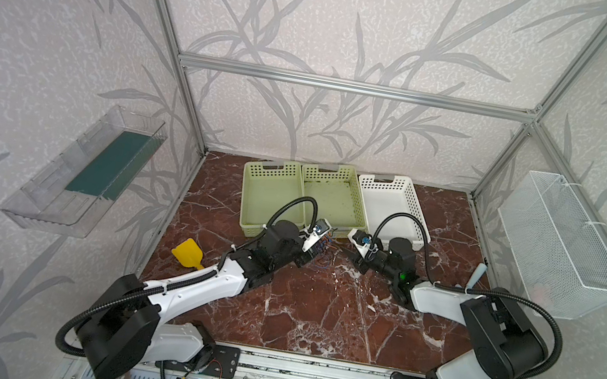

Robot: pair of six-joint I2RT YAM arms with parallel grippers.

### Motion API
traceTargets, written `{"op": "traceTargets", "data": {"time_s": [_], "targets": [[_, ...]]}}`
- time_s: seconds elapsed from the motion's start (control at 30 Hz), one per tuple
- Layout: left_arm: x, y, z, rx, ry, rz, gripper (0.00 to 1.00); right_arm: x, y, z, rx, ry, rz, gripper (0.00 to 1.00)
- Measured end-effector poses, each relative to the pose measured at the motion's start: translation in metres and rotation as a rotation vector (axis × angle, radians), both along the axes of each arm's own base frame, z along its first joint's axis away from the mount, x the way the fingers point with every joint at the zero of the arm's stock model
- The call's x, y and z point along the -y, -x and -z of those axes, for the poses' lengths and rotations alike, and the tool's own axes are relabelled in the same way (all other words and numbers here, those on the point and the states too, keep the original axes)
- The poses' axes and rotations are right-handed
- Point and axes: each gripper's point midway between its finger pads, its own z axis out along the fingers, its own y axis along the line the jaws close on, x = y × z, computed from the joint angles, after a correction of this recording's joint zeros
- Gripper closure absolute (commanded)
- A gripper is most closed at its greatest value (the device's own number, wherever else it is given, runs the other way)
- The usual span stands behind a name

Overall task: Untangle and sort cables by color
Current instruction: Untie the cable from multiple cables.

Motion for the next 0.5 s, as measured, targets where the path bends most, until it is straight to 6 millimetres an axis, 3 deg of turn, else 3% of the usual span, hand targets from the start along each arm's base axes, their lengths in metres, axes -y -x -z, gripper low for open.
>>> {"op": "traceTargets", "data": {"time_s": [0.33, 0.5], "targets": [[0.001, 0.0, -0.003, 0.012, 0.004, 0.008, 1.0, -0.01, -0.023, -0.011, 0.024, 0.075, 0.021, 0.47], [0.002, 0.002, -0.01, 0.027, 0.017, 0.013, 1.0, -0.015, -0.031, 0.001, -0.001, 0.091, 0.023, 0.47]]}}
